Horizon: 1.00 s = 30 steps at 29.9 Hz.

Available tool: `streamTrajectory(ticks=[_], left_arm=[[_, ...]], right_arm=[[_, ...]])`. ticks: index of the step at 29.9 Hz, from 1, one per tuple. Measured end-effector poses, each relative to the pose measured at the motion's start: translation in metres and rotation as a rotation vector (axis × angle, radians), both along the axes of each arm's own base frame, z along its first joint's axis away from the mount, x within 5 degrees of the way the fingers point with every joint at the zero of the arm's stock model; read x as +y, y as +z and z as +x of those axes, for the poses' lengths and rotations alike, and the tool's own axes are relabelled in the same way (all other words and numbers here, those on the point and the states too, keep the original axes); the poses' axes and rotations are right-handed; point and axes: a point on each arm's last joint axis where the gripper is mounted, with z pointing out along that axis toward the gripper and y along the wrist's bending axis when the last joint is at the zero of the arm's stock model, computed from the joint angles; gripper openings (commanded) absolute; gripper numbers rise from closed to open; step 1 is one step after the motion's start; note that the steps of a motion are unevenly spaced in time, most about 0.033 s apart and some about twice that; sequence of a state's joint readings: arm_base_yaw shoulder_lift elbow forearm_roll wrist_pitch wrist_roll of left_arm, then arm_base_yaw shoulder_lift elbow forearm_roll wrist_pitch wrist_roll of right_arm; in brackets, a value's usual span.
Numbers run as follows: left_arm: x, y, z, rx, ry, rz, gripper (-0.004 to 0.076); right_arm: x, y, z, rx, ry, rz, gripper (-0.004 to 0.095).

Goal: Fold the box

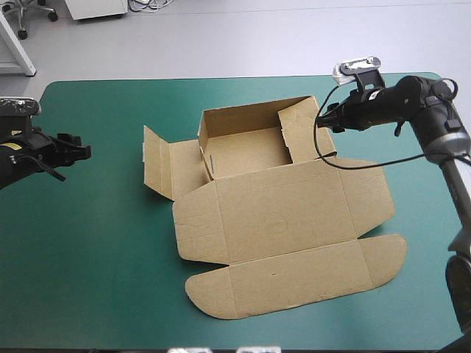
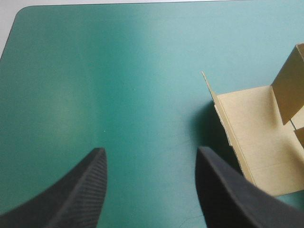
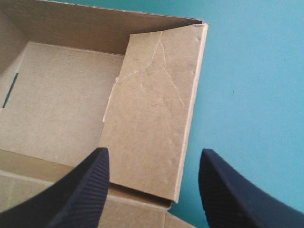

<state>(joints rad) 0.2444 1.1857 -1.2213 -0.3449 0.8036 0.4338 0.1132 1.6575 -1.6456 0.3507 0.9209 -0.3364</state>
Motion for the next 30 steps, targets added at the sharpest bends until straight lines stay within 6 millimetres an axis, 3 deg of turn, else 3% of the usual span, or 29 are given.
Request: streamTrajectory(ticks=[5, 8, 12, 19, 24, 30], left_arm=[[0.000, 0.000, 0.000, 0.003, -0.008, -0.001, 0.0401], [-0.001, 0.000, 0.000, 0.002, -0.010, -0.006, 0.0401], [-0.001, 0.000, 0.000, 0.003, -0.011, -0.010, 0.0401], [-0.001, 0.000, 0.000, 0.003, -0.013, -0.007, 0.0401], [-0.001, 0.000, 0.000, 0.002, -0.014, -0.004, 0.0401], [-0.001, 0.000, 0.000, 0.002, -0.014, -0.004, 0.0401]], right_arm=[[0.005, -0.015, -0.024, -0.029, -0.003, -0.016, 0.0535], [0.007, -0.032, -0.026, -0.047, -0.008, -0.049, 0.0676], [0.007, -0.048, -0.014, -0.087, 0.009, -0.089, 0.0846], [0.012, -0.079, 0.015, -0.029, 0.015, -0.093, 0.0797], [0.019, -0.089, 0.040, 0.033, 0.030, -0.080, 0.0736], [0.024, -0.102, 0.066, 0.125, 0.032, -0.080, 0.0531]])
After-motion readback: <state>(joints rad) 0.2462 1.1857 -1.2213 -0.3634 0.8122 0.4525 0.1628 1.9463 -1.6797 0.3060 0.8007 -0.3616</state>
